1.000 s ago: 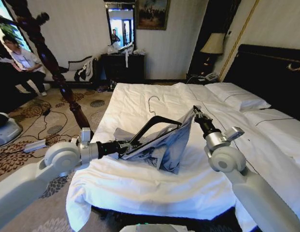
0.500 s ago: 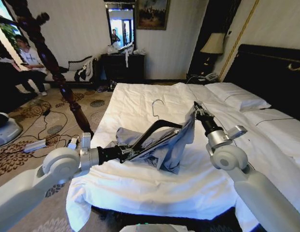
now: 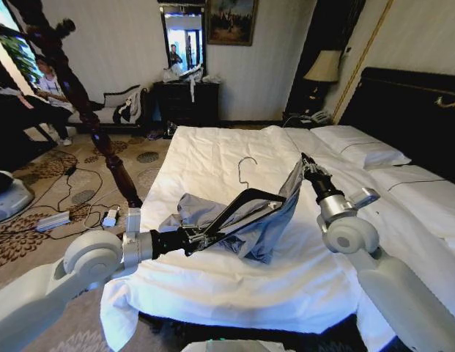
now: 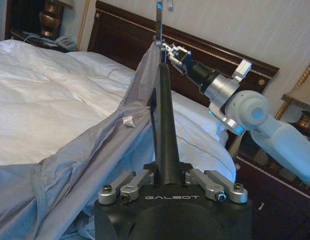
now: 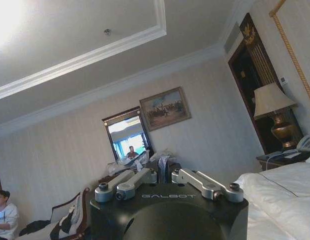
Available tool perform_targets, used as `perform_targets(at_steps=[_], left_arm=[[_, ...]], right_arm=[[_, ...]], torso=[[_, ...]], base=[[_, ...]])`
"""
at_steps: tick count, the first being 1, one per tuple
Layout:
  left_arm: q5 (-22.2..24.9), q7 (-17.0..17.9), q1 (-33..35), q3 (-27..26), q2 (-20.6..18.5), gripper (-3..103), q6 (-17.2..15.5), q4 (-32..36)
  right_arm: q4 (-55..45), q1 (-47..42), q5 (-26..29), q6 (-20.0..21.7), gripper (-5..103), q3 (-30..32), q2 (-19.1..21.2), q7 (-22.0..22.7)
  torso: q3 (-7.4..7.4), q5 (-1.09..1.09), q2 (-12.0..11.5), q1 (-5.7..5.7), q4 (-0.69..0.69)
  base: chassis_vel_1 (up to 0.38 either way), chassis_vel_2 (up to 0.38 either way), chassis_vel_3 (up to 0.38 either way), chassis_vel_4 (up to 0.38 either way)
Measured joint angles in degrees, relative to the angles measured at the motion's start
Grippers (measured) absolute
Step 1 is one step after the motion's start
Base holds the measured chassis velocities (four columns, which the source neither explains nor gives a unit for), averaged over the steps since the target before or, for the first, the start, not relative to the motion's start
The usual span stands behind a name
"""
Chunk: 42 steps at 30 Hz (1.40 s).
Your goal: Pick up the clothes from the bed and hang them on the clothes hanger.
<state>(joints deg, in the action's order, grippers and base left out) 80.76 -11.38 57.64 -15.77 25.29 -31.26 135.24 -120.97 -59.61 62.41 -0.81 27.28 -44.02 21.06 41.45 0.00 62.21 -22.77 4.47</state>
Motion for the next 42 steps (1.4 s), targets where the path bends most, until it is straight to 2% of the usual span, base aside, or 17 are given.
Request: perform_targets(at_steps=[6, 12, 20, 31, 42], left_arm=[[-0.9, -0.1, -0.1, 0.4, 0.2, 20, 0.1, -1.0], [-1.8, -0.2, -1.5, 0.5, 0.6, 20, 0.6, -3.3], [-2.5, -0.4, -2.9, 0.2, 1.3, 20, 1.3, -6.0], [0.2, -1.9, -2.2, -3.1, 0.4, 20, 1.3, -4.0], [-1.6, -2.0, -0.5, -1.0, 1.1, 20, 0.9, -3.2]], right_arm=[[0.5, 0.6, 0.2, 0.0, 10, -0.6, -0.3, -0.1], [0.6, 0.8, 1.4, 0.0, 1, -0.9, -0.5, -0.3], [0.5, 0.3, 2.3, -0.5, 0, -1.3, -0.9, -1.6], [1.9, 0.6, 2.1, -0.8, 0, -1.4, -0.8, -1.8], [2.6, 1.1, 2.0, -0.9, 0, -1.3, -1.0, -2.1]], torso=[[0.00, -0.01, 0.0, 0.00, -0.01], [0.00, -0.01, 0.0, 0.00, 0.00], [0.00, -0.01, 0.0, 0.00, 0.00], [0.00, 0.01, 0.0, 0.00, -0.01], [0.00, -0.01, 0.0, 0.00, -0.01]], base=[[0.000, 0.000, 0.000, 0.000], [0.000, 0.000, 0.000, 0.000], [0.000, 0.000, 0.000, 0.000], [0.000, 0.000, 0.000, 0.000], [0.000, 0.000, 0.000, 0.000]])
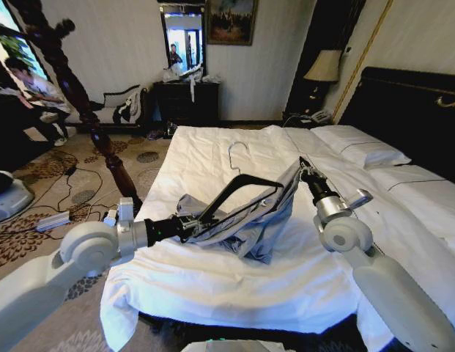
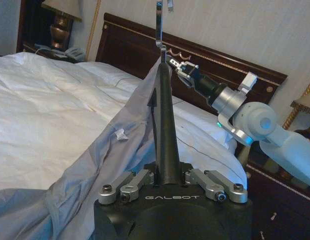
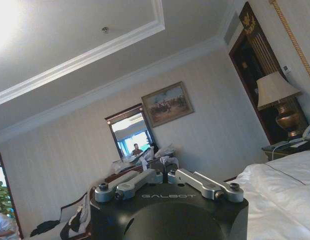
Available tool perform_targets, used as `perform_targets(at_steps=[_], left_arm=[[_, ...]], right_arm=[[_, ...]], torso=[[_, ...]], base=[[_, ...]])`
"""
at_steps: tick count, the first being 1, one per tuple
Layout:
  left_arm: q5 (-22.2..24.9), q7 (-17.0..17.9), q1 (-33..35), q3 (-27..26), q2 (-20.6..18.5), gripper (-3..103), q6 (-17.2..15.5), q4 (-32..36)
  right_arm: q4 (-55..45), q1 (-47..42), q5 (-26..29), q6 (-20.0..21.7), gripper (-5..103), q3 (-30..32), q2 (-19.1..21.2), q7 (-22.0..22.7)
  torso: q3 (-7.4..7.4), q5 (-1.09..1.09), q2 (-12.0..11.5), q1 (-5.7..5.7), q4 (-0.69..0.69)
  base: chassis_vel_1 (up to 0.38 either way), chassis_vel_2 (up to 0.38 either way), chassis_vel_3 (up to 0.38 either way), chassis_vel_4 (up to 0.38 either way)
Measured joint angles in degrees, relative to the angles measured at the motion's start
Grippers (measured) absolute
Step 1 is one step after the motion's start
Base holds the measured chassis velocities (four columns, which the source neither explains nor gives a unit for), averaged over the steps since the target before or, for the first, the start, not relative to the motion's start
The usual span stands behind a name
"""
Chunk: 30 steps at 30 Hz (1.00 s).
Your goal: Pick up the clothes from the bed and hang them on the clothes hanger.
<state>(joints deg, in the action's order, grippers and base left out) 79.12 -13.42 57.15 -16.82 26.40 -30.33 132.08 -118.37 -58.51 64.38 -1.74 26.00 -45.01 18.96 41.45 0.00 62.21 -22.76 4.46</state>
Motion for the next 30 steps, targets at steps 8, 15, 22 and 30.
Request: perform_targets(at_steps=[8, 15, 22, 30], left_arm=[[-1.7, -0.4, 2.4, 0.3, 0.3, 20, -0.2, 0.8], [-3.4, -0.7, 3.1, 1.7, 1.2, 20, -0.2, -0.5], [-5.4, -1.4, 2.0, 4.0, 5.6, 20, -0.4, -3.8], [-11.3, -4.0, -0.6, 8.3, 16.1, 20, -0.2, -9.3]], right_arm=[[0.7, 0.8, 0.1, -0.1, 0, -0.1, -0.4, 0.0], [-0.5, 0.9, 0.8, -0.5, 0, -0.3, -0.5, -1.2], [-8.1, -0.8, 3.2, -2.0, 0, -0.8, -0.1, -4.9], [-11.3, -2.6, 6.3, -6.1, 0, -1.7, 2.5, -12.4]], torso=[[0.00, 0.00, 0.0, 0.00, 0.00], [0.00, 0.01, 0.0, 0.00, 0.00], [0.00, 0.00, 0.0, 0.00, 0.01], [0.00, 0.03, 0.0, 0.00, 0.01]], base=[[0.000, 0.000, 0.000, 0.000], [0.000, 0.000, 0.000, 0.000], [0.000, 0.000, 0.000, 0.000], [0.000, 0.000, 0.000, 0.000]])
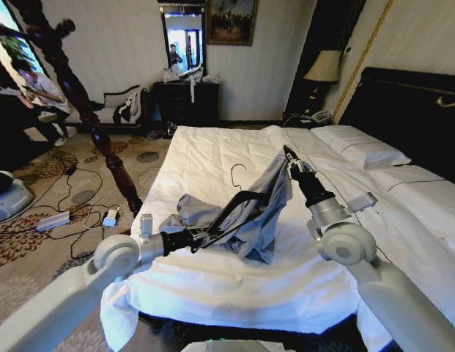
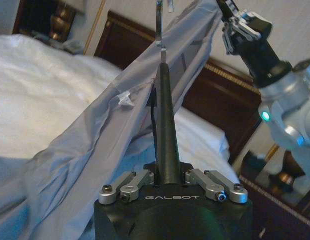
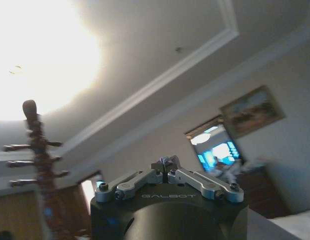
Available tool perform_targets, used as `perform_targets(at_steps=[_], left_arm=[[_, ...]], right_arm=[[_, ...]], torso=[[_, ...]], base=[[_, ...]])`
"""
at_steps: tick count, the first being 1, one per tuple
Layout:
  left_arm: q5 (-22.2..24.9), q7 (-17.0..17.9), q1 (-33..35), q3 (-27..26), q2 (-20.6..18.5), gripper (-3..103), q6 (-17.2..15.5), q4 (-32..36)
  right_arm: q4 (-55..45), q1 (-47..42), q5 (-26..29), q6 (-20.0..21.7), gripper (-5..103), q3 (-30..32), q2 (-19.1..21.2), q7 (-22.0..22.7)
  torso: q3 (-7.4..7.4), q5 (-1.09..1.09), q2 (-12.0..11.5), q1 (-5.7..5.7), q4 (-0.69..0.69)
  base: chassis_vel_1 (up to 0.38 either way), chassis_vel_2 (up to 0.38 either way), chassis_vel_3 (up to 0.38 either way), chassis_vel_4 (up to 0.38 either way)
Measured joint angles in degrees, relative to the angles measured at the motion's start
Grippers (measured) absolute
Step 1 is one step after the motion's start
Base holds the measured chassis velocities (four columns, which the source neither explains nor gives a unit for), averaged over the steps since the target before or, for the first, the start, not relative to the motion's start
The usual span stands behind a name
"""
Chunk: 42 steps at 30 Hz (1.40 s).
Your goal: Pick up the clothes from the bed and hang them on the clothes hanger.
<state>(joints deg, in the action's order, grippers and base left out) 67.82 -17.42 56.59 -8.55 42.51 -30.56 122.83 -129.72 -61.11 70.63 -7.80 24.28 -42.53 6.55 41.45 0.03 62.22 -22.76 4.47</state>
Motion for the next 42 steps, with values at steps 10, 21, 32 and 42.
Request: perform_targets(at_steps=[10, 21, 32, 42], left_arm=[[-9.0, -3.4, 0.4, 0.1, 16.3, 20, 1.1, -3.9], [-9.4, -4.0, -1.7, 2.1, 18.3, 20, 1.4, -4.4], [-12.2, -5.3, -2.0, 1.4, 14.4, 20, 3.5, -6.8], [-12.4, -5.2, -4.0, 1.2, 15.0, 20, 3.9, -6.4]], right_arm=[[-1.6, 1.2, 3.9, -1.4, 0, -0.2, 4.4, -4.6], [-0.7, 2.6, 2.7, -1.4, 0, -2.7, 2.5, -6.3], [0.3, 8.0, 5.6, -1.2, 0, -2.2, 1.8, -5.8], [-0.3, 6.8, 4.6, -0.6, 0, -3.1, 1.8, -6.0]], torso=[[0.00, -0.02, 0.0, 0.00, -0.01], [0.00, -0.02, 0.0, 0.00, -0.01], [0.00, -0.04, 0.0, 0.00, -0.02], [0.00, -0.04, 0.0, 0.00, -0.01]], base=[[0.000, 0.000, 0.000, 0.000], [0.000, 0.000, 0.000, 0.000], [0.000, 0.000, 0.000, 0.000], [0.000, 0.000, 0.000, 0.000]])
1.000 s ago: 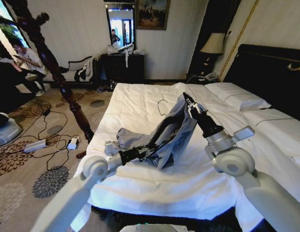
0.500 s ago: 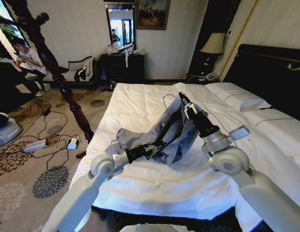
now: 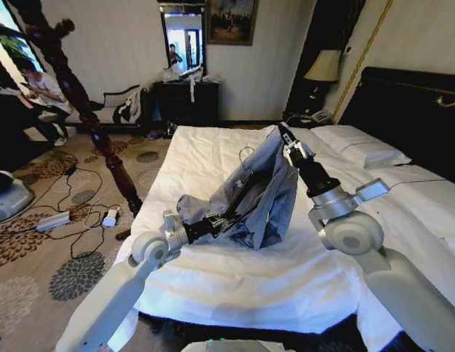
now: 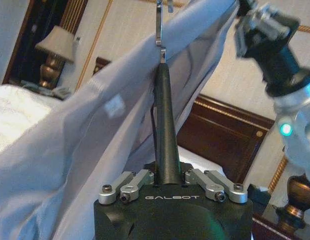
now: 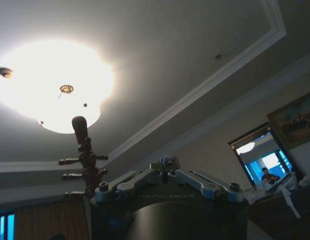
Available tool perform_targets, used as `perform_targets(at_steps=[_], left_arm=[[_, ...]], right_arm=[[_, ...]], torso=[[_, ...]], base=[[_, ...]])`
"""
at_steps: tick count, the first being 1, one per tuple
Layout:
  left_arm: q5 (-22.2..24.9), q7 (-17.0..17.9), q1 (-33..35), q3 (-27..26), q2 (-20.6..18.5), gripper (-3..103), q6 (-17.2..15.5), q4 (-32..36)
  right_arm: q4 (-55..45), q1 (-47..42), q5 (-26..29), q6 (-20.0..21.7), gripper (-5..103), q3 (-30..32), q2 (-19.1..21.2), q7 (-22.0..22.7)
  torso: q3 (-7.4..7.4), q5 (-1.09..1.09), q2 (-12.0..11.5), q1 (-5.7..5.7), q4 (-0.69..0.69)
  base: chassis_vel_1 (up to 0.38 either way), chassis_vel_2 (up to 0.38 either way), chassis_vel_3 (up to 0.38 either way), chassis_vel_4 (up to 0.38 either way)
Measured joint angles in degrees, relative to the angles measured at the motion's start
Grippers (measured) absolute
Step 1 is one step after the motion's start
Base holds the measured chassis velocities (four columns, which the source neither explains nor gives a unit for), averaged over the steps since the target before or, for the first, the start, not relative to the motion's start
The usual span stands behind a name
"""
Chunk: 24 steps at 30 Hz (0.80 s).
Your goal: Pick up the clothes from the bed and hang them on the clothes hanger.
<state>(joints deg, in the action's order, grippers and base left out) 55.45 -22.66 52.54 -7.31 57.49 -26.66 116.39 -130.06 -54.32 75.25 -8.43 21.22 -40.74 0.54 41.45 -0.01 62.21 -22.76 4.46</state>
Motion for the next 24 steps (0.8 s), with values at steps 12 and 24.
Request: perform_targets(at_steps=[12, 24], left_arm=[[4.6, 2.1, -4.3, -1.5, -1.0, 20, -0.2, 3.5], [1.9, 1.6, 0.8, -1.8, -1.3, 20, -0.1, 4.2]], right_arm=[[-0.5, -7.2, -9.2, 0.0, 0, -5.1, -1.8, -2.9], [-3.1, -8.7, -17.1, 1.1, 19, -5.7, -1.0, -2.5]], torso=[[0.00, 0.02, 0.0, 0.00, 0.01], [0.00, 0.00, 0.0, 0.00, 0.00]], base=[[0.000, 0.000, 0.000, 0.000], [0.000, 0.000, 0.000, 0.000]])
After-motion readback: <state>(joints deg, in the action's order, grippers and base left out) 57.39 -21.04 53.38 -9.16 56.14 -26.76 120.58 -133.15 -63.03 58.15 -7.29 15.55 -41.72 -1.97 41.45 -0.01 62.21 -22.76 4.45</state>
